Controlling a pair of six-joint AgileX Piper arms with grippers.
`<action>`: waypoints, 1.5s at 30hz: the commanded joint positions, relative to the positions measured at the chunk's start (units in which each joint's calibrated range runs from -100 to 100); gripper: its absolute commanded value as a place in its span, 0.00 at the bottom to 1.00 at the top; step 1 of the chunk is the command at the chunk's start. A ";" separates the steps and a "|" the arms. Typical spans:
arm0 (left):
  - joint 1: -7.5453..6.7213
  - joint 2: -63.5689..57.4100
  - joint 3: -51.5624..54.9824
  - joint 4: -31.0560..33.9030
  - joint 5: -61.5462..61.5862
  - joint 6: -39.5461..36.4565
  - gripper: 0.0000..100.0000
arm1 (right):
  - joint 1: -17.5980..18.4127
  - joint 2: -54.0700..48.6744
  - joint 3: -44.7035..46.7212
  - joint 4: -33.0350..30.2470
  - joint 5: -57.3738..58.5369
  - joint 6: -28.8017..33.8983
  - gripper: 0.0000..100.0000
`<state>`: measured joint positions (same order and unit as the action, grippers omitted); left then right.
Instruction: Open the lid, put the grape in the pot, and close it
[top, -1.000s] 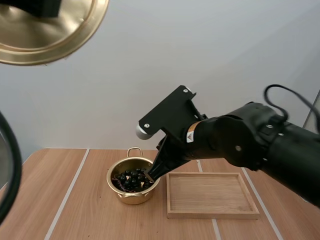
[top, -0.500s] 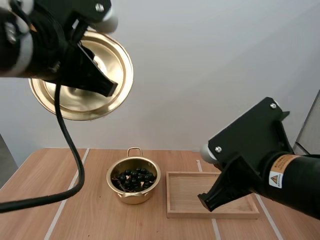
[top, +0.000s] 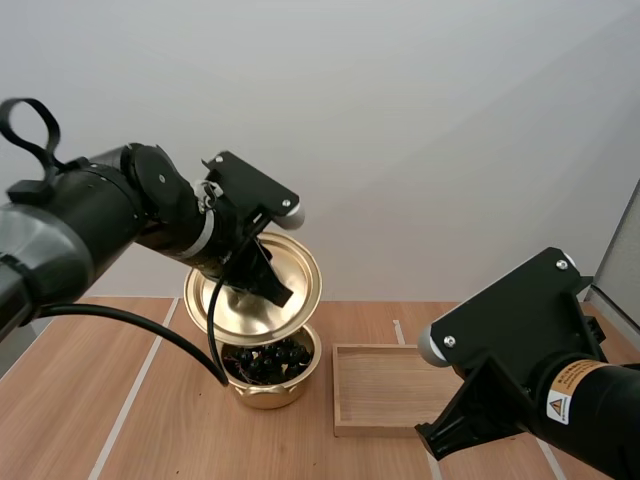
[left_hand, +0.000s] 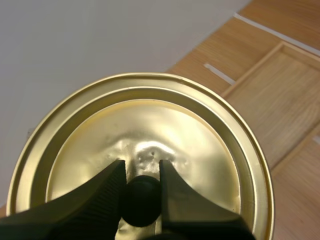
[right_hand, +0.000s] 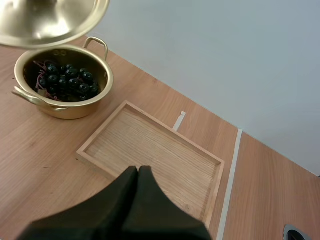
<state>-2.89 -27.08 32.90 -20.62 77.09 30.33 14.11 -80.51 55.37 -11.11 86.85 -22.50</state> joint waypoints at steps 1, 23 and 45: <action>-0.14 4.68 0.74 -3.00 -0.91 2.30 0.00 | -0.33 -0.46 0.18 0.17 0.12 0.16 0.00; -0.14 25.62 0.89 -2.79 -16.23 4.24 0.00 | -1.28 -0.46 0.18 0.41 -0.67 0.16 0.00; -0.14 10.76 0.89 -2.90 -5.76 2.64 1.00 | -1.28 -0.46 0.18 0.50 -4.89 4.27 0.00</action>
<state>-2.89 -9.75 33.77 -22.44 67.11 33.20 12.96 -80.51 55.37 -10.79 83.85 -19.12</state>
